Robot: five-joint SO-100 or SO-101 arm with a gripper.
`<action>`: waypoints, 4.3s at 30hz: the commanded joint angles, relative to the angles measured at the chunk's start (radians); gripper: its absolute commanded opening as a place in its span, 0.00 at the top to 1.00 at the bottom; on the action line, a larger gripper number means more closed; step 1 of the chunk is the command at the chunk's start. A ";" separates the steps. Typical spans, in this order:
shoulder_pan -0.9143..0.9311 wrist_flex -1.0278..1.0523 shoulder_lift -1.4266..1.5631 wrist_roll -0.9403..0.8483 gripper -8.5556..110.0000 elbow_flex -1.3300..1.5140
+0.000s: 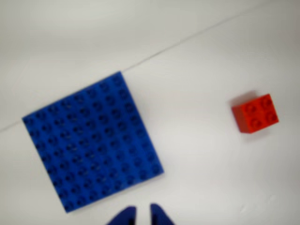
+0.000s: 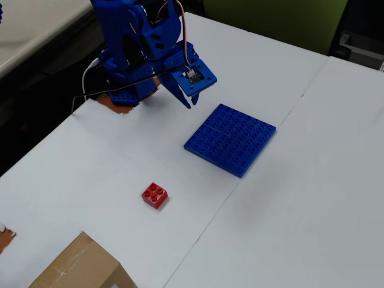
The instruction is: Pick up the 2x2 red block and go up the 8x8 blue block.
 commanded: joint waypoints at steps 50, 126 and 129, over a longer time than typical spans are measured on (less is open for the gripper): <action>0.494 -0.235 -0.692 -0.963 0.68 -0.442; 0.495 -0.210 -0.857 -0.942 0.70 -0.545; 0.492 -0.213 -0.862 -0.933 0.70 -0.548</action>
